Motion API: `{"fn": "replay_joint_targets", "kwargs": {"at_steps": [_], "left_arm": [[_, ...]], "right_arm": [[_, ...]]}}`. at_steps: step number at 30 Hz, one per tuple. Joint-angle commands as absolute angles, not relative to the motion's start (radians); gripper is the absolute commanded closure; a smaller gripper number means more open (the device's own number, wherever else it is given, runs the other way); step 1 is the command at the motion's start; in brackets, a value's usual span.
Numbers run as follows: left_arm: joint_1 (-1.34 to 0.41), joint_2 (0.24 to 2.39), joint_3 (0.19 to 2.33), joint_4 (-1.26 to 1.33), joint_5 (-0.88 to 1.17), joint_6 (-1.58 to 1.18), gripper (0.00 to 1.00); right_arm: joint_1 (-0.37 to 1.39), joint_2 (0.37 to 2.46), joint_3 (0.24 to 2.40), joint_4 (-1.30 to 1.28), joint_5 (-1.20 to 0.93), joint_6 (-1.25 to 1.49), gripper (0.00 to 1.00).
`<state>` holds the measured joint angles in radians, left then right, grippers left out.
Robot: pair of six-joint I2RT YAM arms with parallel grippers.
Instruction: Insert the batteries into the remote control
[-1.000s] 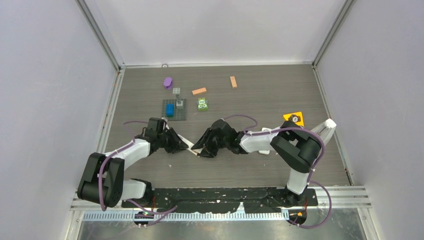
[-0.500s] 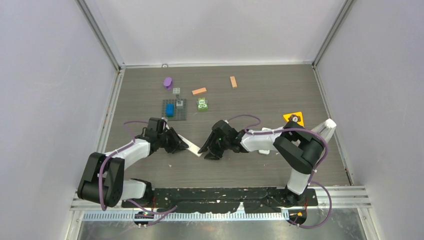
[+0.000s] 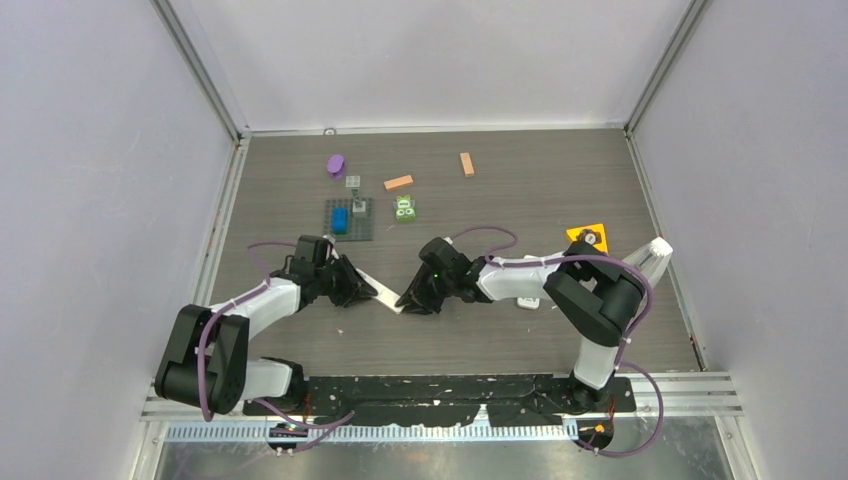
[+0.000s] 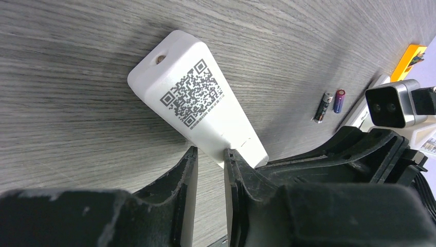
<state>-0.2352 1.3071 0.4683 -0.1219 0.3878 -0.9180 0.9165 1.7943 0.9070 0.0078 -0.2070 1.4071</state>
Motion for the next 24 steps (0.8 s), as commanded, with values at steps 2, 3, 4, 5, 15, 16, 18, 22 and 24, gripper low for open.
{"fn": "replay_joint_targets", "kwargs": {"at_steps": [2,3,4,5,15,16,18,22,24], "left_arm": [[-0.231,1.334,0.44,-0.136,0.307,-0.894,0.75],[-0.23,1.337,0.439,-0.136,0.306,-0.895,0.75],[-0.23,1.338,0.437,-0.136,0.303,-0.897,0.75],[-0.23,1.339,0.434,-0.137,0.302,-0.898,0.76],[-0.23,1.358,0.409,-0.119,0.295,-0.906,0.86],[-0.23,1.362,0.407,-0.118,0.293,-0.906,0.87],[-0.23,1.372,0.407,-0.119,0.289,-0.906,0.89],[-0.231,1.386,0.402,-0.122,0.279,-0.912,0.93],[-0.231,1.388,0.394,-0.119,0.274,-0.918,0.95]], "right_arm": [[0.932,1.839,0.958,-0.041,-0.175,1.383,0.73],[0.933,1.842,0.962,-0.046,-0.173,1.383,0.73],[0.935,1.85,0.97,-0.052,-0.172,1.383,0.74],[0.936,1.854,0.975,-0.056,-0.169,1.383,0.74],[0.961,1.94,1.111,-0.196,-0.139,1.333,0.82],[0.965,1.951,1.121,-0.208,-0.13,1.33,0.83],[0.969,1.969,1.148,-0.243,-0.115,1.322,0.83],[0.976,1.995,1.189,-0.28,-0.097,1.326,0.84],[0.977,2.005,1.206,-0.29,-0.093,1.337,0.84]]}}
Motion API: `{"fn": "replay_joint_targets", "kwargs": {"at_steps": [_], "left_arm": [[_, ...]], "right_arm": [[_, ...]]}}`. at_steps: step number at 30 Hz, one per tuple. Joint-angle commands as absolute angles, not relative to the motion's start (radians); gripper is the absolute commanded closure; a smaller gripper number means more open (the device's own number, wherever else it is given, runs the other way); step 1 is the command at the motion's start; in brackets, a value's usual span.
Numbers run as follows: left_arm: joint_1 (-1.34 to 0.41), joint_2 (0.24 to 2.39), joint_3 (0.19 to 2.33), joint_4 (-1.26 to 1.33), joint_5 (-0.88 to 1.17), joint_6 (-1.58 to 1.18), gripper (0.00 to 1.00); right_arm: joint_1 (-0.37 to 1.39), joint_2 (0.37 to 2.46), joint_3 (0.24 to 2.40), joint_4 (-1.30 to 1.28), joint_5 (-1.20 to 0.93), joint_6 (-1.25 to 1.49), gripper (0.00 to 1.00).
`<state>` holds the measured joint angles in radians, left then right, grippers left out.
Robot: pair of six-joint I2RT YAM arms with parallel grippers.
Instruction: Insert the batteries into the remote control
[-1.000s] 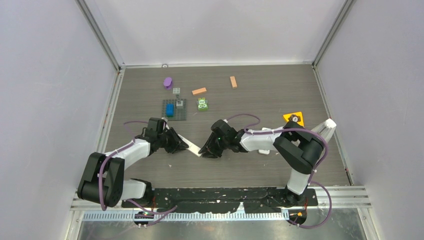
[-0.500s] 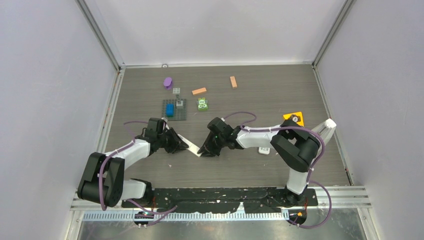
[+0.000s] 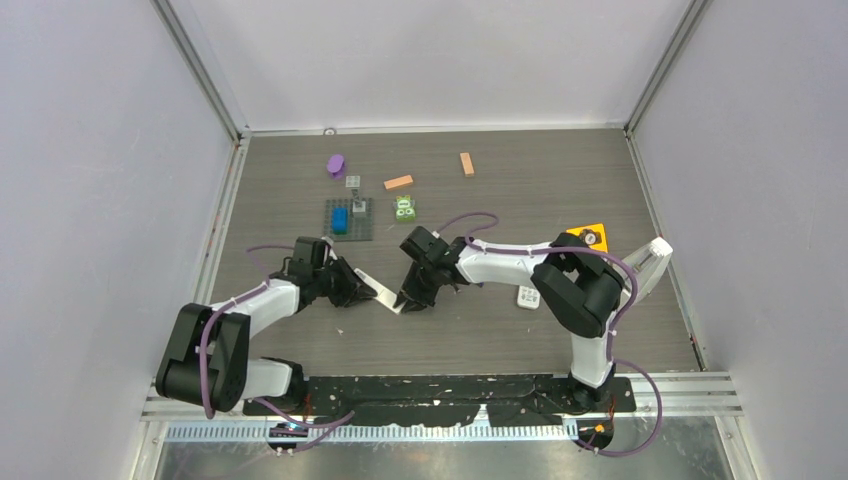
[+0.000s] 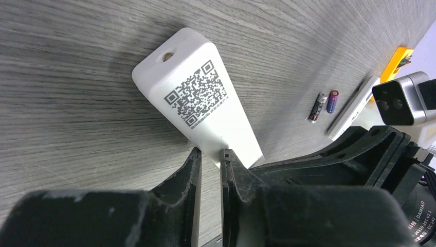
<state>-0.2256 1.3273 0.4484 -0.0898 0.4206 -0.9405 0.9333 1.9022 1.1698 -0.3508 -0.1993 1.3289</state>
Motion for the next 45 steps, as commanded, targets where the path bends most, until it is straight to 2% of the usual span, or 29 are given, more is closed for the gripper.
{"fn": "replay_joint_targets", "kwargs": {"at_steps": [1,10,13,21,28,31,35,40,44,45], "left_arm": [[-0.232,1.387,0.389,-0.116,0.272,-0.92,0.95],[-0.232,1.367,0.359,-0.102,0.244,-0.927,1.0],[-0.232,1.368,0.355,-0.1,0.236,-0.922,1.0],[-0.232,1.384,0.372,-0.107,0.243,-0.92,1.0],[-0.232,1.266,0.463,-0.196,0.197,-0.874,0.99],[-0.232,1.23,0.518,-0.225,0.2,-0.848,0.94],[-0.232,1.163,0.56,-0.251,0.199,-0.832,0.82],[-0.232,1.079,0.608,-0.305,0.179,-0.813,0.65],[-0.231,1.0,0.644,-0.385,0.109,-0.8,0.53],[-0.23,0.978,0.651,-0.413,0.087,-0.799,0.47]], "right_arm": [[0.977,2.012,1.216,-0.291,-0.091,1.344,0.84],[0.974,2.123,1.332,-0.345,-0.17,1.43,0.84],[0.974,2.134,1.35,-0.353,-0.174,1.439,0.81],[0.964,2.123,1.385,-0.408,-0.086,1.358,0.65],[0.961,1.944,1.323,-0.38,0.056,1.221,0.38],[0.96,1.861,1.294,-0.368,0.067,1.143,0.29],[0.961,1.759,1.22,-0.335,0.079,1.036,0.22],[0.966,1.69,1.178,-0.265,0.048,0.757,0.18],[0.996,1.716,1.24,-0.287,0.019,0.483,0.15],[1.012,1.741,1.276,-0.301,0.018,0.438,0.15]]}}
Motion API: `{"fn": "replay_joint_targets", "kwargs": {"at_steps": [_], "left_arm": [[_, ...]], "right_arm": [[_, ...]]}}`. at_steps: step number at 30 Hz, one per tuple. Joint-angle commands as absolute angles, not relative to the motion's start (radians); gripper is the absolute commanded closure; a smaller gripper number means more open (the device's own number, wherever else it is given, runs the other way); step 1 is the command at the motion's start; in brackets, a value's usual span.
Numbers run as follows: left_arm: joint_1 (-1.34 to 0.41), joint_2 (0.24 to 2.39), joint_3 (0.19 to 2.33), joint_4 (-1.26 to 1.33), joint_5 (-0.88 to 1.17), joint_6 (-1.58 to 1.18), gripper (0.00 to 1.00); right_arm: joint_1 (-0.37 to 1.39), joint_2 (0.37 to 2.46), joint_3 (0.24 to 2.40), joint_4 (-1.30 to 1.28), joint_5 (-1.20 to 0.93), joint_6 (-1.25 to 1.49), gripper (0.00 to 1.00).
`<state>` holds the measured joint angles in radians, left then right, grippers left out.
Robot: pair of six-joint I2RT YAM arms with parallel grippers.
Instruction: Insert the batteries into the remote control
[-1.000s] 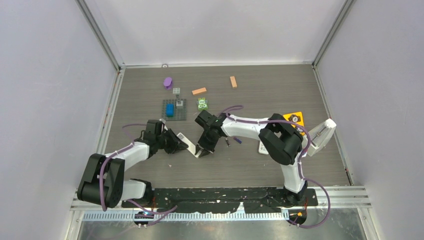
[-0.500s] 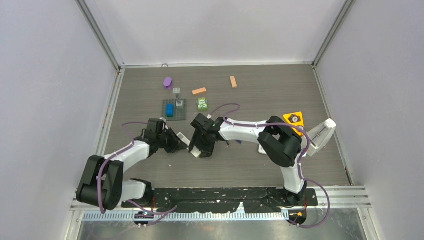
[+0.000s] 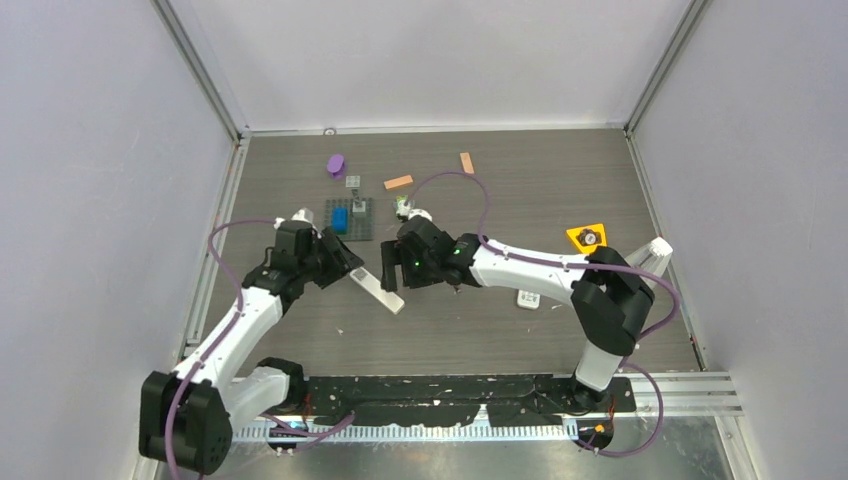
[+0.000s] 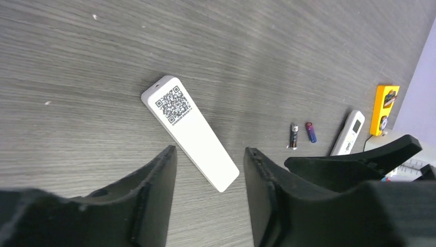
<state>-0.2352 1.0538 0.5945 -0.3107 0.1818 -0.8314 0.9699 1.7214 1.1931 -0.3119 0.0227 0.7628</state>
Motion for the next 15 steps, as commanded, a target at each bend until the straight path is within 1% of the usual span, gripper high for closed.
{"fn": "replay_joint_targets", "kwargs": {"at_steps": [1,4,5,6,8,12,15], "left_arm": [[-0.23,0.946,0.659,-0.453,0.065,-0.8,0.37],[-0.23,0.874,0.67,-0.537,-0.034,-0.809,0.13],[-0.231,0.852,0.672,-0.565,-0.069,-0.812,0.08],[-0.23,0.834,0.675,-0.59,-0.097,-0.814,0.06],[-0.23,0.803,0.678,-0.634,-0.143,-0.817,0.04],[-0.229,0.762,0.694,-0.695,-0.198,-0.821,0.03],[-0.223,0.755,0.709,-0.731,-0.215,-0.833,0.03]], "right_arm": [[1.03,1.771,1.295,-0.327,0.023,0.364,0.14],[1.055,1.825,1.346,-0.34,0.051,0.245,0.12],[1.062,1.848,1.352,-0.34,0.057,0.231,0.1],[1.065,1.86,1.366,-0.34,0.057,0.205,0.1],[1.07,1.892,1.384,-0.34,0.06,0.175,0.09],[1.071,1.939,1.404,-0.338,0.059,0.136,0.1],[1.071,1.962,1.399,-0.327,0.07,0.123,0.14]]}}
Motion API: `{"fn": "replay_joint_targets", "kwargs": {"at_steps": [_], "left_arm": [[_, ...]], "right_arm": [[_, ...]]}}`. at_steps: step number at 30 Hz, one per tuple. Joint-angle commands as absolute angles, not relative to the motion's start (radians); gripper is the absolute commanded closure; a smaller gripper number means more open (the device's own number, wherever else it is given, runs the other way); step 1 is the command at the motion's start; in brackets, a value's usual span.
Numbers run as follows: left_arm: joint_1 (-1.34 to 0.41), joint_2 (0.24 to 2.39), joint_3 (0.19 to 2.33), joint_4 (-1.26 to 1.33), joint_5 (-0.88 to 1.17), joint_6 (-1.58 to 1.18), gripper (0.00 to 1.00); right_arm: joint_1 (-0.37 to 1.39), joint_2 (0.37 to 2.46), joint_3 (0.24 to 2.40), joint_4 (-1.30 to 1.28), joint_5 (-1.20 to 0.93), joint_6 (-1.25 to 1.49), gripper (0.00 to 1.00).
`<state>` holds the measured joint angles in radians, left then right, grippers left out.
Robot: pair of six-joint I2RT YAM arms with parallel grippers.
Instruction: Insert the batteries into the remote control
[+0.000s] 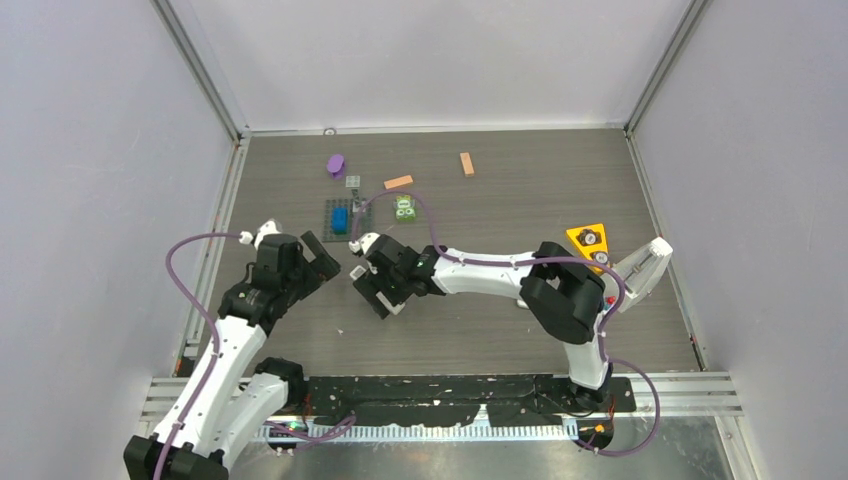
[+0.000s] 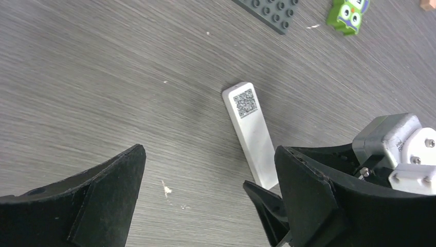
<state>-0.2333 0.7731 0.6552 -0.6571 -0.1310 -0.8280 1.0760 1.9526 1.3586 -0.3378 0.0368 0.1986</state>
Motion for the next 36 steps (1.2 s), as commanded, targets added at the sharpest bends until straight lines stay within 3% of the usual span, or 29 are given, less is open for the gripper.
{"fn": "replay_joint_targets", "kwargs": {"at_steps": [1,9,16,19,22,31,33,36], "left_arm": [[-0.223,0.753,0.712,-0.733,-0.215,-0.836,0.03],[-0.215,0.756,0.711,-0.717,-0.174,-0.845,0.03],[-0.212,0.755,0.684,-0.655,-0.108,-0.857,0.03],[-0.21,0.759,0.681,-0.651,-0.102,-0.858,0.03],[-0.209,0.754,0.682,-0.645,-0.079,-0.855,0.03],[-0.209,0.716,0.692,-0.505,0.111,-0.816,0.02],[-0.209,0.713,0.695,-0.383,0.27,-0.801,0.03],[-0.209,0.707,0.709,-0.282,0.392,-0.819,0.06]], "right_arm": [[1.072,1.972,1.399,-0.326,0.074,0.122,0.17],[1.071,2.021,1.414,-0.349,0.072,0.143,0.41],[1.072,2.03,1.409,-0.347,0.101,0.141,0.45],[1.07,2.026,1.407,-0.347,0.118,0.147,0.66],[1.059,1.983,1.386,-0.331,0.112,0.186,0.76],[0.893,1.774,1.276,-0.14,-0.292,0.418,0.78],[0.835,1.708,1.233,0.047,-0.539,0.558,0.76],[0.809,1.648,1.154,0.234,-0.646,0.72,0.74]]}}
